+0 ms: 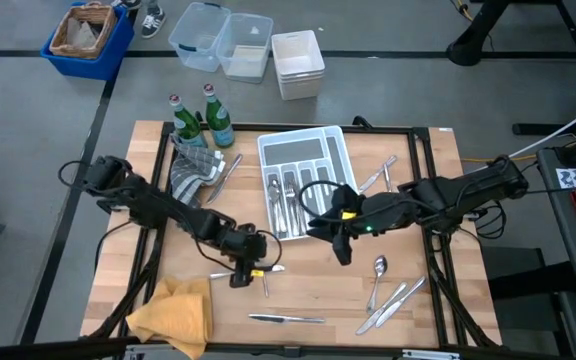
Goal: Sort silverware
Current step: Put the silver table knife into the silverware tray
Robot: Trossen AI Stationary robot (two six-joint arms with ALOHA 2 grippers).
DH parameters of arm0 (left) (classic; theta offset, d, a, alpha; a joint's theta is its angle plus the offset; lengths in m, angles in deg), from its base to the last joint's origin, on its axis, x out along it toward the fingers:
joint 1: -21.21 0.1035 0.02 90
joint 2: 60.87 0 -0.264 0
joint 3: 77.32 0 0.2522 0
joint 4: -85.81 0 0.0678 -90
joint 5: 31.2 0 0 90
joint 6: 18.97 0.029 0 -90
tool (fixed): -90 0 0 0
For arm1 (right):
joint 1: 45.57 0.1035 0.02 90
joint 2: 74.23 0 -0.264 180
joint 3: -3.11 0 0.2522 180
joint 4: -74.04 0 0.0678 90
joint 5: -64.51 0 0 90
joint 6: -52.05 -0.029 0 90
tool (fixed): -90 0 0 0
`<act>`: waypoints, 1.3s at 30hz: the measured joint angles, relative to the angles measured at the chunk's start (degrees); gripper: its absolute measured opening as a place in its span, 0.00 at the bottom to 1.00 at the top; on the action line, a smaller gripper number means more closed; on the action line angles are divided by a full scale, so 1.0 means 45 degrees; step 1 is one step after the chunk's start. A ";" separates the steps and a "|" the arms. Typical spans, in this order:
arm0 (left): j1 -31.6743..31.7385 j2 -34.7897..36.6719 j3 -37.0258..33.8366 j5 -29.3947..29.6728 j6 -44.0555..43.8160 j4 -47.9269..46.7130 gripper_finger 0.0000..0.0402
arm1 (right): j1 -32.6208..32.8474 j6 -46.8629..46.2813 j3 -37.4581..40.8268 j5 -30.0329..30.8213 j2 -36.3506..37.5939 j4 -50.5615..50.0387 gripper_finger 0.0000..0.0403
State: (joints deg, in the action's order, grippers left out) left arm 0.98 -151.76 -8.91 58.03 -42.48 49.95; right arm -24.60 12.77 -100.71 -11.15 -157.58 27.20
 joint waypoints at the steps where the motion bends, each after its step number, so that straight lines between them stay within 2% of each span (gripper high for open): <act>1: 0.0118 -0.0177 0.0353 -0.0112 0.0276 -0.0314 0.28 | 0.0000 0.0128 0.0000 0.0151 0.0055 -0.0008 0.30; 7: 0.0276 -0.1652 0.1830 -0.0755 0.1276 -0.2788 0.28 | -0.0005 0.0187 0.0000 0.0259 0.0101 -0.0049 0.30; 12: 0.0045 -0.2483 0.1948 -0.0803 0.0321 -0.4094 0.28 | -0.0005 0.0182 0.0000 0.0256 0.0097 -0.0420 0.30; 28: -0.0772 -0.3159 0.1954 -0.0365 -0.0368 -0.3839 0.28 | 0.0000 0.0225 0.0000 0.0290 0.0402 -0.0435 0.30; 39: -0.0742 -0.3381 0.1988 -0.0122 -0.0904 -0.3844 0.28 | 0.0000 0.0478 0.0005 0.0377 0.0767 -0.1744 0.30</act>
State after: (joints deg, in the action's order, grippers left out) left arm -2.36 -166.98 0.04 57.48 -46.55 32.65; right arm -24.60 14.92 -100.69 -9.46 -154.13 19.35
